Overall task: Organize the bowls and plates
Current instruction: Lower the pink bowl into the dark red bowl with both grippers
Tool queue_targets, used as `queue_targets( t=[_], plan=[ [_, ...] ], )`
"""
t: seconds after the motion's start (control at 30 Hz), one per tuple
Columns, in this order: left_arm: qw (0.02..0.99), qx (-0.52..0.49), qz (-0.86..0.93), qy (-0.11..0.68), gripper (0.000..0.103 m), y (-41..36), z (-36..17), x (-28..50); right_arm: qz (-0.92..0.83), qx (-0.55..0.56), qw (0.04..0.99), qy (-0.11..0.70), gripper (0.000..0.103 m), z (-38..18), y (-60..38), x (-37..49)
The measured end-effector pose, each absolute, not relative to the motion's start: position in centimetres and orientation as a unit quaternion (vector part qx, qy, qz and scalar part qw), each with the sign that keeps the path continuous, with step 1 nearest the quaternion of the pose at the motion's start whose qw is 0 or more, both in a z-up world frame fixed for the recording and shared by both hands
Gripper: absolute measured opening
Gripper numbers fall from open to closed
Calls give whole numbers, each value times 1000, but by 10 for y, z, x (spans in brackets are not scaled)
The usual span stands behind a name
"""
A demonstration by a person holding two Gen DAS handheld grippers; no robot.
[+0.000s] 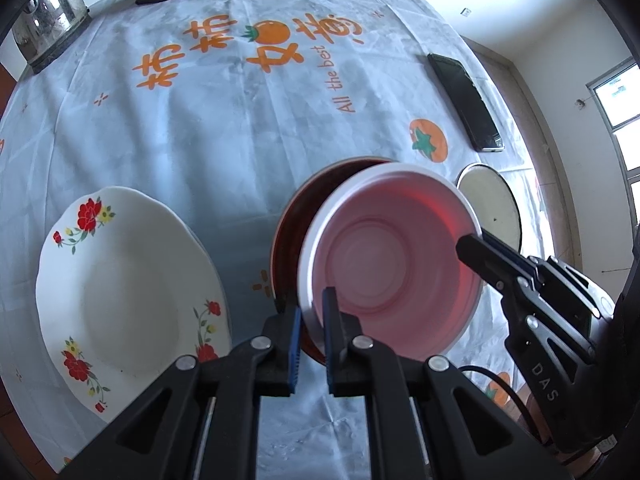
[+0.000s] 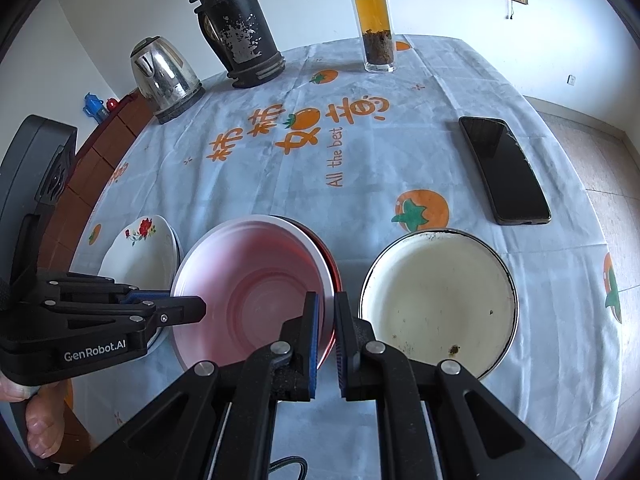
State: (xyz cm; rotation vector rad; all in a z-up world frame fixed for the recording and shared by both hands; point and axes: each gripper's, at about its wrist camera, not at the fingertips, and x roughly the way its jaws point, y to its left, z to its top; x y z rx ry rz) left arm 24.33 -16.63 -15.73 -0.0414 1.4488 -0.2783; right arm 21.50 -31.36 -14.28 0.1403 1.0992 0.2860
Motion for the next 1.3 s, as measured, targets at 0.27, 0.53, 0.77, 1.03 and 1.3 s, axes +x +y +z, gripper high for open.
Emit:
queue_targets(
  t=[0.27, 0.53, 0.77, 1.03, 1.3],
  plan=[
    [742, -10, -122, 659, 7, -166, -160, 243, 137, 64, 840, 522, 8, -144, -311, 214],
    [740, -7, -119, 662, 7, -166, -163, 244, 138, 62, 839, 523, 8, -145, -310, 213],
    [740, -7, -119, 662, 7, -166, -163, 245, 137, 61, 839, 523, 8, -146, -309, 213],
    [742, -3, -117, 660, 7, -166, -163, 245, 137, 61, 839, 523, 8, -146, -308, 214],
    [744, 1, -116, 658, 7, -165, -163, 246, 136, 60, 839, 523, 8, -146, -308, 214]
  ],
)
